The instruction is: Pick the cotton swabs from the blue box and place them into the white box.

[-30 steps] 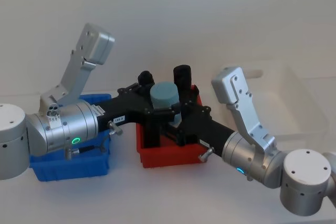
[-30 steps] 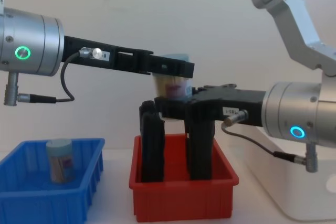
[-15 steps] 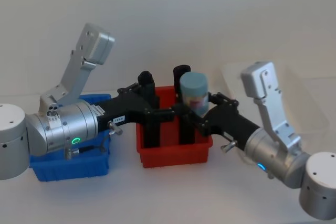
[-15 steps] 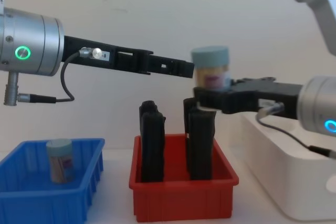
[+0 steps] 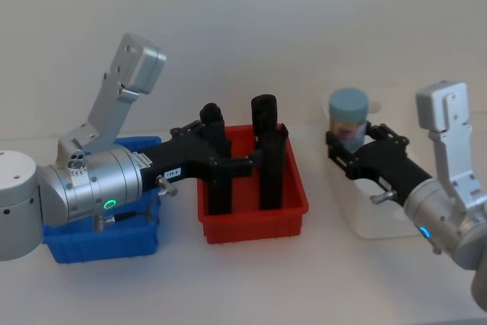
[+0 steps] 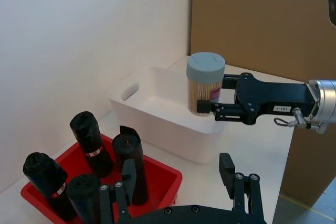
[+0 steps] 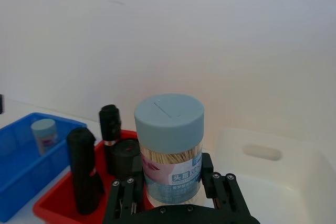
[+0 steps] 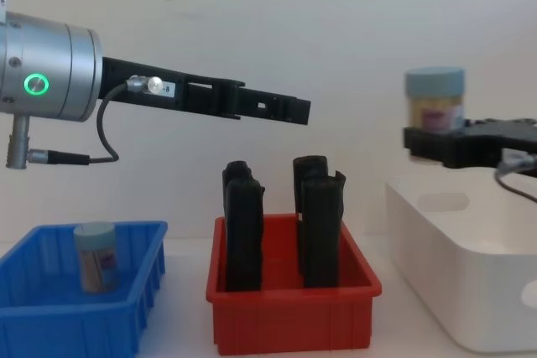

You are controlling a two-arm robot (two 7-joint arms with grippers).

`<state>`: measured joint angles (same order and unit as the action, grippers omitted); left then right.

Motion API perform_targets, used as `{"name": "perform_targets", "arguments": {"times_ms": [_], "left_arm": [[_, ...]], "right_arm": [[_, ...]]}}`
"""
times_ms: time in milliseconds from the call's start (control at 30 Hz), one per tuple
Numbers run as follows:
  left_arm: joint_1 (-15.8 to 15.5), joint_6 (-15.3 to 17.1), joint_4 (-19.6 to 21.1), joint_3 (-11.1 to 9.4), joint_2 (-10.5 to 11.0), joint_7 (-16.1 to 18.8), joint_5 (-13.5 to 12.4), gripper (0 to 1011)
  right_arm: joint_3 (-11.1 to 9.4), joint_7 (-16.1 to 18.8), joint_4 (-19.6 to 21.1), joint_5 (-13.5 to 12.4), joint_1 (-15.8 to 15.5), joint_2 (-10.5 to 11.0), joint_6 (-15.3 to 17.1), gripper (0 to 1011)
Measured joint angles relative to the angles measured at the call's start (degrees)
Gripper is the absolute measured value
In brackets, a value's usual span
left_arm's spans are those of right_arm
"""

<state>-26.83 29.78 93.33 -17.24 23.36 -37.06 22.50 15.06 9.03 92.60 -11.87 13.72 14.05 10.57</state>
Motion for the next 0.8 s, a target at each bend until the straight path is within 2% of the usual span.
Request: {"name": "perform_targets", "arguments": {"times_ms": [267, 500, 800], "left_arm": [[0.0, 0.0, 0.0, 0.0, 0.0, 0.0, 0.0, 1000], [0.0, 0.0, 0.0, 0.0, 0.0, 0.0, 0.0, 1000], [0.0, 0.0, 0.0, 0.0, 0.0, 0.0, 0.0, 1000]], "right_arm": [[-2.1, -4.5, -1.8, -2.1, 0.2, 0.9, 0.0, 622], [-3.8, -8.1, -6.2, -4.3, 2.4, 1.0, 1.3, 622], [-4.6, -9.1, -12.4, -5.5, 5.8, 0.3, 3.1, 622]]}}
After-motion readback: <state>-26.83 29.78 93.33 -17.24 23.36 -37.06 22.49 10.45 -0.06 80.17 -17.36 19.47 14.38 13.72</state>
